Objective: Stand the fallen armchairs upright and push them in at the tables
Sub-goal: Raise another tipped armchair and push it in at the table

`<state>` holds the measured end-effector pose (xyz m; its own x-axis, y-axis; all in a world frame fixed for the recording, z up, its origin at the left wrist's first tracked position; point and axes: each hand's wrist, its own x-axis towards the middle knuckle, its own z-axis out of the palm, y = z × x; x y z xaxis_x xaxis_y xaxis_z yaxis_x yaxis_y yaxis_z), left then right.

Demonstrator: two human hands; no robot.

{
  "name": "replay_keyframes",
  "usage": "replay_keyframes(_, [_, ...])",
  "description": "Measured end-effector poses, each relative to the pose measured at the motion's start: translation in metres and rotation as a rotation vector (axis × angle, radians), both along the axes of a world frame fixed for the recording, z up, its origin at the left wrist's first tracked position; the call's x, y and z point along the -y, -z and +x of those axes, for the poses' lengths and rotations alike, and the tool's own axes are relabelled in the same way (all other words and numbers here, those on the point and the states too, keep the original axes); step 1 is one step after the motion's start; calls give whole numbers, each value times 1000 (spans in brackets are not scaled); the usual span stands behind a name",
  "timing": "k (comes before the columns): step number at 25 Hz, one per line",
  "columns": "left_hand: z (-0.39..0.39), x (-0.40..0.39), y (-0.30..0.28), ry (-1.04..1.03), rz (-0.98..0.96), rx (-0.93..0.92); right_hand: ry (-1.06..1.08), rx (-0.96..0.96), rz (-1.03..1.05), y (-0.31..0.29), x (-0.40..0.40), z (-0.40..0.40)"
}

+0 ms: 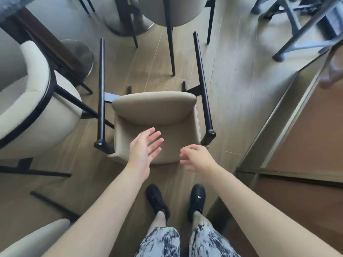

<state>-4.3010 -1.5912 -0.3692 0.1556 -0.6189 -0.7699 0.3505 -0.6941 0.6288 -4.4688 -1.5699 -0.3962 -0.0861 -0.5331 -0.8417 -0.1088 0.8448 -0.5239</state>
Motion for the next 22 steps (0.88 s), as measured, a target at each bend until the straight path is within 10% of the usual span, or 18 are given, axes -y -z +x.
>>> replay_keyframes(22, [29, -90, 503, -438, 550, -241, -128, 16, 527, 464, -87, 20])
